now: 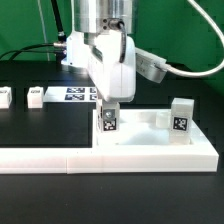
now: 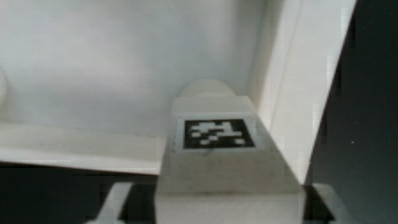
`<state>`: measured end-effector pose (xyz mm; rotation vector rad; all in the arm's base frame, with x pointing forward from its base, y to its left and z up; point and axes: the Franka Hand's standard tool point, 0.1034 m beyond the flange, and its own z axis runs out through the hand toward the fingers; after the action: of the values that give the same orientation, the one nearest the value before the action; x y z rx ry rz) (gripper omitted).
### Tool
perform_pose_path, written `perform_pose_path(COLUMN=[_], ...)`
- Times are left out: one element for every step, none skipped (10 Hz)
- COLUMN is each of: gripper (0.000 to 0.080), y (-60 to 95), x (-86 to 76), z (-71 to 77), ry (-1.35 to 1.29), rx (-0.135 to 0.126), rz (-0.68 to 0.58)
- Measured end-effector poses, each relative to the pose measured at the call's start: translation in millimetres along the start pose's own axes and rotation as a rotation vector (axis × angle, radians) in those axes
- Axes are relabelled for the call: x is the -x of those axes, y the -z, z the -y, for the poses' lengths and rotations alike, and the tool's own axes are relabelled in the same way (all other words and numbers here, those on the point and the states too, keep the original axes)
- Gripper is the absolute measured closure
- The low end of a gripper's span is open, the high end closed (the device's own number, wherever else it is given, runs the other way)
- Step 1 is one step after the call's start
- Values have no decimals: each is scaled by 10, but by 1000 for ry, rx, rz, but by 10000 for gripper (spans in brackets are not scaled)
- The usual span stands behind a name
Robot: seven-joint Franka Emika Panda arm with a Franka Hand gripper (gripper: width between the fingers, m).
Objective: Assemble square table
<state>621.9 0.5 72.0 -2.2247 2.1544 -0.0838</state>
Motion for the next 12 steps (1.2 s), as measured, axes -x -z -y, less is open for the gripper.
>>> perform_pose_path(gripper=[509,509,508,508,508,505,505,492,492,294,294,175], y=[-2,-4,-4,-3,-3,-3,-3,-3,-12,-15,-14,-4], x=[4,18,20,23,21,20,22,25,44,45,44,36], z=[-2,-3,-4,-3,-7,-8,-8,-10,-12,-13,-13,-8], ry=[-83,-185,-252,-295,-367,-381,-395,-438,-497,-471,-457,-374], rx=[0,0,0,0,1,1,2,2,3,3,2,-1], rz=[3,11,12,12,11,10,10,9,15,14,15,15])
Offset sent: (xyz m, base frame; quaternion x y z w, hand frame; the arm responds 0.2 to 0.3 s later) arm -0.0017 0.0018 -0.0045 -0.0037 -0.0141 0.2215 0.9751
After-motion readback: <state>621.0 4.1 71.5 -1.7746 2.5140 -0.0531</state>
